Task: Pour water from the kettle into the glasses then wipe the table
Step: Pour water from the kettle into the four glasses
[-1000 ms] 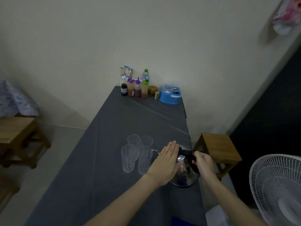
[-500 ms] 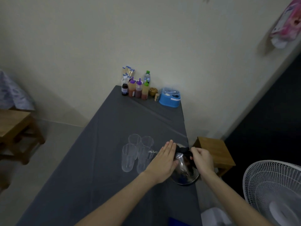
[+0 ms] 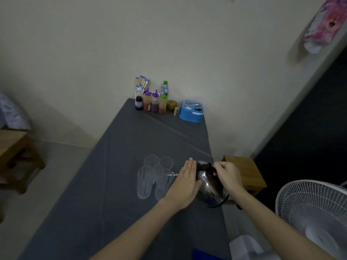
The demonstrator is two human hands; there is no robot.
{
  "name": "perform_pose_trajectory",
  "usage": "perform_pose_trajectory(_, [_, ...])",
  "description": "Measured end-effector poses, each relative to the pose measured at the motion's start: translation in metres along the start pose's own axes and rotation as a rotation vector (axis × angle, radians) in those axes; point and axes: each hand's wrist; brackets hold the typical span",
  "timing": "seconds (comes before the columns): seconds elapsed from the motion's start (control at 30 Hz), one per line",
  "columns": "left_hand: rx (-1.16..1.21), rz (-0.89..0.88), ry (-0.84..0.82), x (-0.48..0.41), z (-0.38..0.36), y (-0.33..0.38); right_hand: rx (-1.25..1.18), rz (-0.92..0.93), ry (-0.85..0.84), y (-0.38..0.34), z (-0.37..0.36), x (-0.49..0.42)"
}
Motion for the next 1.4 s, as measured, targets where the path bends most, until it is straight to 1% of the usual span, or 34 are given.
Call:
perform_pose_trajectory(0.27, [0.051,0.033,0.04,-0.002,-0.003,0.004,0.104,0.073,0.031,-0.006,0.004,-0.005])
perform_pose_trajectory(0.6, [0.09,0.031,0.129,-0.005,-0.004,0.008,0.133,0.12,0.036,-0.015,0.01,-0.005])
perform_pose_trajectory(0.93, [0.114,0.035,0.158,-0.007,-0.005,0.011,0.133,0.163,0.054,-0.016,0.011,-0.009])
perform_pose_trajectory(1.4, [0.14,0.038,0.221,-0.005,-0.004,0.014,0.216,0.23,0.076,-0.029,0.012,-0.008])
Point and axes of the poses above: each hand's wrist, its own x-axis away from the middle knuckle, its own z-axis out of the back of the hand, y = z × x, and after that the axes turned 14 degrees about -z, right-handed
